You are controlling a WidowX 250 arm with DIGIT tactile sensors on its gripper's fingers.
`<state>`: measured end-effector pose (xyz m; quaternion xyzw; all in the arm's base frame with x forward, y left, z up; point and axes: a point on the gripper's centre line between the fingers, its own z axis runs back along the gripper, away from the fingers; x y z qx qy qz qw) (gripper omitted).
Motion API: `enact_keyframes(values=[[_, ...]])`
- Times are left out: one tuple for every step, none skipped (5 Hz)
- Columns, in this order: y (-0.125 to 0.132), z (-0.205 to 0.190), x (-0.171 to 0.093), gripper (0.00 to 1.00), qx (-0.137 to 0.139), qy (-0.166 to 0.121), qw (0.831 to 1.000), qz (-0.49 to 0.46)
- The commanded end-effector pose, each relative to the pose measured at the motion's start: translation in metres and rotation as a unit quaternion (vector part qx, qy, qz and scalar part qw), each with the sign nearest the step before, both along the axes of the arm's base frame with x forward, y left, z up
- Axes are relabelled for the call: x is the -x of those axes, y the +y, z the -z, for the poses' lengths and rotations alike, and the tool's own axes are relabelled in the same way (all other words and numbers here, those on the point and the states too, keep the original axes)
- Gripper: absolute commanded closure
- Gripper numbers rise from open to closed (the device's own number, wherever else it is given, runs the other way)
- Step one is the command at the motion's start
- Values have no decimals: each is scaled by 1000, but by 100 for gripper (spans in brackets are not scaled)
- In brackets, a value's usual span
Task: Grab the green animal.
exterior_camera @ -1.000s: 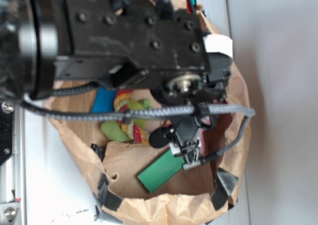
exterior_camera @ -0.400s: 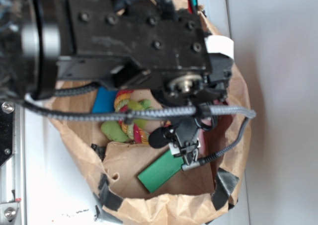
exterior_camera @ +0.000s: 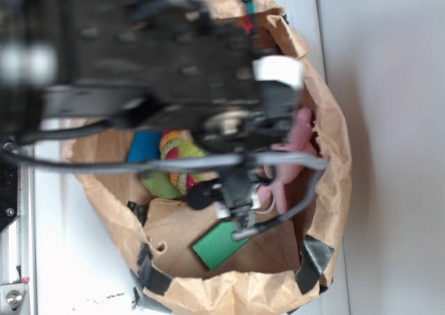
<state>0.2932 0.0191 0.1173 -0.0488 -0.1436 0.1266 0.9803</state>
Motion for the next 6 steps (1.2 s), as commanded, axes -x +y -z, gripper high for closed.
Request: enact_keyframes(values=[[9, -10, 36, 0, 3, -16, 1000, -5], [12, -1, 40, 0, -4, 0, 1000, -12], [12, 8, 46, 0, -10, 2, 1000, -19], [12, 12, 54, 0, -4, -4, 1000, -23], [5, 14, 63, 0, 0, -16, 999, -27], [-6, 14, 63, 0, 4, -10, 999, -53]])
